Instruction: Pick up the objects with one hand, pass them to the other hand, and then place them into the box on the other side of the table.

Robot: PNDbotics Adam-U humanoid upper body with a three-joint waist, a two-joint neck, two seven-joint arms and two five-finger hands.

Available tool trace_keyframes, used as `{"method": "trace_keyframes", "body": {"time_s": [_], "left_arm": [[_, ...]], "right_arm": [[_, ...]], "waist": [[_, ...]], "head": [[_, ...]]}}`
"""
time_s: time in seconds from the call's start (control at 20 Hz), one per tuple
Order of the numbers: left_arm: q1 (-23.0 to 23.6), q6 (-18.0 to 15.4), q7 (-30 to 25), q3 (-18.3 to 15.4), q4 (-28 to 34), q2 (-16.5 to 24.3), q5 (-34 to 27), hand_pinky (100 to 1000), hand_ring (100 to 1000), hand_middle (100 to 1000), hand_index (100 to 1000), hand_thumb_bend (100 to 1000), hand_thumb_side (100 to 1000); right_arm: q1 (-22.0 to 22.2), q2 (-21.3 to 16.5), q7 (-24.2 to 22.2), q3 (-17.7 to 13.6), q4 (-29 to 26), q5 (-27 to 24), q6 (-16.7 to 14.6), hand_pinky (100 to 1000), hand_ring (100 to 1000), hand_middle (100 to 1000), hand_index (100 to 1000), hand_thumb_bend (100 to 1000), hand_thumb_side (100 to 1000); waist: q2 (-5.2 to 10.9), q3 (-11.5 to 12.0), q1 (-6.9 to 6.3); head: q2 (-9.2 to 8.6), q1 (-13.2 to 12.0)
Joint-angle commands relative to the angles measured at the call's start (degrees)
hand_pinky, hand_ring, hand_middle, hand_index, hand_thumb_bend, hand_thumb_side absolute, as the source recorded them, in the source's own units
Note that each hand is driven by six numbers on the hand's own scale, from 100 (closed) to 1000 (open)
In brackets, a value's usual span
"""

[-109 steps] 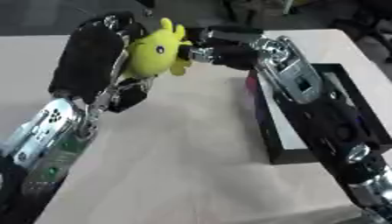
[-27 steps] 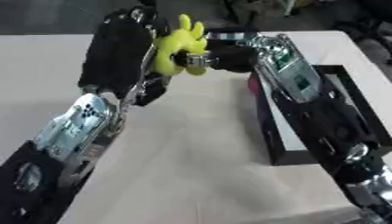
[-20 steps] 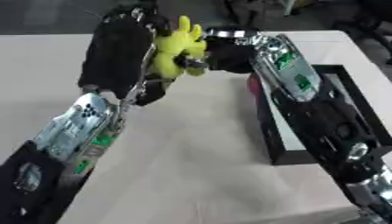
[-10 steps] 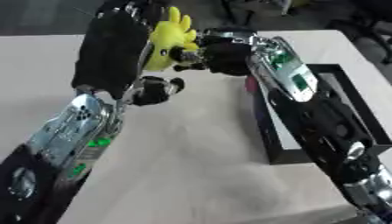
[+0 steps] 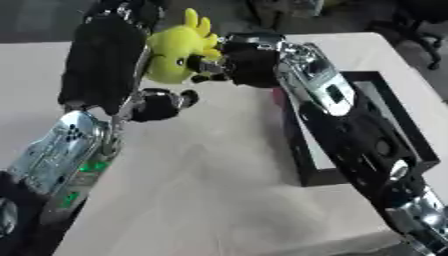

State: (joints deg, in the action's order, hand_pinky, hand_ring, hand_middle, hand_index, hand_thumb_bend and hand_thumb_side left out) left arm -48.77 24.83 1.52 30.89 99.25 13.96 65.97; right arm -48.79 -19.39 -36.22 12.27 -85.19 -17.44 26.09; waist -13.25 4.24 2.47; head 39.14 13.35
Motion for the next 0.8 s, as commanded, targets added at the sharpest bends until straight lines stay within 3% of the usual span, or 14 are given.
{"method": "trace_keyframes", "body": {"time_s": [0.05, 0.45, 0.8], "left_arm": [[-0.4, 0.3, 0.0, -1.0, 2.1, 2.0, -0.9, 795, 759, 709, 889, 904, 362], [1.1, 2.3, 1.0, -2.5, 5.1, 7.0, -3.7, 792, 754, 703, 887, 895, 632], [4.0, 4.7, 2.2, -4.4, 8.0, 12.8, -7.5, 790, 751, 697, 885, 883, 589]], "right_arm": [[-0.5, -1.3, 1.2, -1.2, -1.5, -1.6, 0.3, 1000, 1000, 1000, 700, 100, 250], [0.6, -2.5, 3.9, -2.6, -3.1, -4.9, -0.1, 1000, 1000, 1000, 704, 100, 220], [3.6, -5.8, 7.1, -5.2, -4.0, -7.4, -1.1, 1000, 1000, 1000, 714, 100, 234]], "waist": [[2.12, -0.1, -0.99], [2.29, -0.6, -1.41], [2.86, -2.1, -2.04]], "head": [[-0.05, 0.3], [0.11, 1.9], [0.69, 3.1]]}}
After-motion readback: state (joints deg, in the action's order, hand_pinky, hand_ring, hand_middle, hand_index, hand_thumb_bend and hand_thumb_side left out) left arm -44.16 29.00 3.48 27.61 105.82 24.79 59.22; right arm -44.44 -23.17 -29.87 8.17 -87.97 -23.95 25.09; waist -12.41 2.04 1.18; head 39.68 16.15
